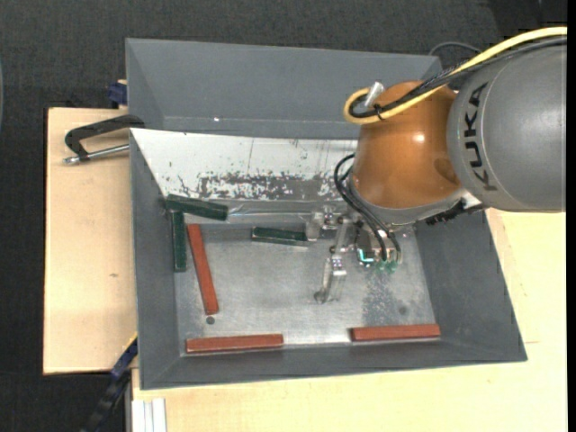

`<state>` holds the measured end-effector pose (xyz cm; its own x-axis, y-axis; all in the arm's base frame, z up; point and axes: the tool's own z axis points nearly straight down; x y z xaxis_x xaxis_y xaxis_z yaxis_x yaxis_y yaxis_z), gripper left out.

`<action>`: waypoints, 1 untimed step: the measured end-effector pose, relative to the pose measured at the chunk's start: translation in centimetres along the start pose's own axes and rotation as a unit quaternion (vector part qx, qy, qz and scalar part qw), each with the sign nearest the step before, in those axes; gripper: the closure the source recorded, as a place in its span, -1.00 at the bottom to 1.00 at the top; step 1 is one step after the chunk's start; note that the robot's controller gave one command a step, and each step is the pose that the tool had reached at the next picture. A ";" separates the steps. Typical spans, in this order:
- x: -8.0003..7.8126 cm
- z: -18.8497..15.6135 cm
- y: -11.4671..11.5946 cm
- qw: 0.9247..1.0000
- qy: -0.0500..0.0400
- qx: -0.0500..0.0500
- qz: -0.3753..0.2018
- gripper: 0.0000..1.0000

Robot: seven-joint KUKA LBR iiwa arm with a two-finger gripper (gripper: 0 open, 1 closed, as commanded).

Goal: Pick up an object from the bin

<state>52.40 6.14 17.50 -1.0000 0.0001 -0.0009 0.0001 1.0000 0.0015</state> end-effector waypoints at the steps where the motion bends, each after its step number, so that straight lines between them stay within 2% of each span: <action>1: 0.0 0.0 0.0 1.000 0.000 0.000 0.000 -1.00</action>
Offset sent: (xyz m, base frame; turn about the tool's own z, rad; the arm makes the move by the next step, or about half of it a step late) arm 0.0000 0.0000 0.0000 0.0000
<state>52.41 6.13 17.50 -1.0000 0.0005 -0.0010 0.0005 1.0000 0.0015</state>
